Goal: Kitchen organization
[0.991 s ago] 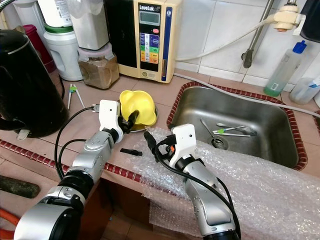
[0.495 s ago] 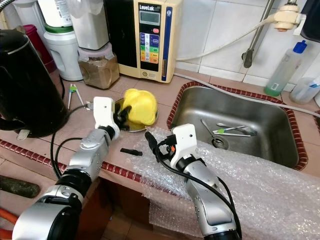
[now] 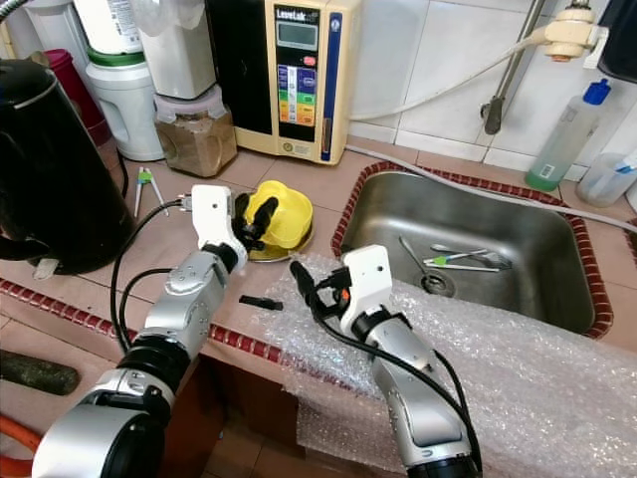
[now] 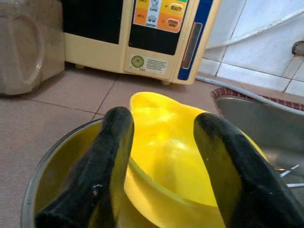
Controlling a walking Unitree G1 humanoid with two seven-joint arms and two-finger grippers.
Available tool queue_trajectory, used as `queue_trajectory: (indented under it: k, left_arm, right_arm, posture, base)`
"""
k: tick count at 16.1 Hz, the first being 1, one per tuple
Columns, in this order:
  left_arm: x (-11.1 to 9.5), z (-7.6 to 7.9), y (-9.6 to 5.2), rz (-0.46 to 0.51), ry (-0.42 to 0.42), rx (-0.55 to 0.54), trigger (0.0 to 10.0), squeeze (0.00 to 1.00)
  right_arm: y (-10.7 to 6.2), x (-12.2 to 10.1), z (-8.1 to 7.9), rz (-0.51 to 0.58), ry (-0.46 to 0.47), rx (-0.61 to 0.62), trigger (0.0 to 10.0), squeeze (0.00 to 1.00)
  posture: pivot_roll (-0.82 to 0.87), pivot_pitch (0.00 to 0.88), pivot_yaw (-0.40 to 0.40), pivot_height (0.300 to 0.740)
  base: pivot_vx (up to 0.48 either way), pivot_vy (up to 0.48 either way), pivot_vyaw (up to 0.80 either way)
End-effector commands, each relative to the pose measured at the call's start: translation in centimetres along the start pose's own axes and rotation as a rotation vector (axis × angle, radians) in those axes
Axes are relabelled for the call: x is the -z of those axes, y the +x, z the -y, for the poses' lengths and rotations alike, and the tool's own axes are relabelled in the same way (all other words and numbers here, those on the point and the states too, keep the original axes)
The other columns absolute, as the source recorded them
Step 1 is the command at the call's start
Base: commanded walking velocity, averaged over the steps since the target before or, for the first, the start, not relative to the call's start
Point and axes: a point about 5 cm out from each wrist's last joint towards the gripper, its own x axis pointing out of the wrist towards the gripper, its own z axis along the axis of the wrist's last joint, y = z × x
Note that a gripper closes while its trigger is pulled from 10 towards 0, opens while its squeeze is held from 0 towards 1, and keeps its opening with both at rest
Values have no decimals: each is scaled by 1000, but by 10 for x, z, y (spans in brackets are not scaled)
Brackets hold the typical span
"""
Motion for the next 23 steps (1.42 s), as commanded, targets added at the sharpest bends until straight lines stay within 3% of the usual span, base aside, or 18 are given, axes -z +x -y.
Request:
queue_trajectory:
  k: [1,4,5,6,9,10,12,13,14,15,16,17,20,23]
  left_arm:
    - [-6,-2,2,4,15,-26,10000,1000]
    - [-9,-12,2,23,10,-84,10000,1000]
    - [-17,-18,2,78,6,-122,10000,1000]
    - [-19,-20,1,83,41,-136,10000,1000]
    - [-4,-24,-1,-22,78,-154,10000,1000]
    - [3,-17,-1,-56,50,-126,10000,1000]
    - [4,-12,0,-57,42,-120,10000,129]
    - [6,-9,0,-72,42,-105,10000,0]
    - [10,-6,0,-94,44,-90,10000,0]
    - [13,-5,0,-110,46,-84,9412,0]
    - [14,-4,0,-117,43,-85,7686,0]
    - [15,-3,0,-123,29,-79,4627,0]
    - [19,0,0,-167,62,-52,0,0]
    - [21,-5,-1,-189,78,-71,0,0]
  right_arm:
    - [-1,-2,3,9,-14,12,10000,0]
    - [0,-4,4,16,-27,15,10000,0]
    - [0,-5,5,25,-31,18,10000,0]
    - [0,-6,4,30,-29,18,10000,0]
    - [2,-3,2,27,-29,16,10000,0]
    - [5,-6,2,27,-53,0,10000,0]
    - [6,-9,4,32,-63,-7,10000,0]
    - [6,-9,3,32,-65,-11,10000,0]
    - [6,-9,3,29,-72,-18,10000,0]
    - [6,-8,2,26,-80,-23,10000,0]
    - [5,-8,2,22,-85,-24,10000,0]
    - [5,-7,2,18,-89,-23,10000,0]
    - [4,-6,4,13,-95,-18,10000,0]
    - [5,-6,6,11,-102,-14,10000,0]
  posture:
    - [114,0,25,740]
    - [113,0,24,740]
    - [113,0,24,740]
    - [124,0,17,740]
    - [135,0,4,740]
    - [137,0,-9,740]
    - [136,0,-19,740]
    - [135,0,-22,740]
    - [132,0,-23,740]
    - [130,0,-23,740]
    - [130,0,-23,740]
    - [124,0,-21,740]
    - [121,0,-17,740]
    - [122,0,-17,740]
  base:
    - [0,0,0]
    - [0,0,0]
    - [0,0,0]
    - [0,0,0]
    - [0,0,0]
    - [0,0,0]
    - [0,0,0]
    - [0,0,0]
    - [0,0,0]
    - [0,0,0]
    - [0,0,0]
    - [0,0,0]
    - [0,0,0]
    - [0,0,0]
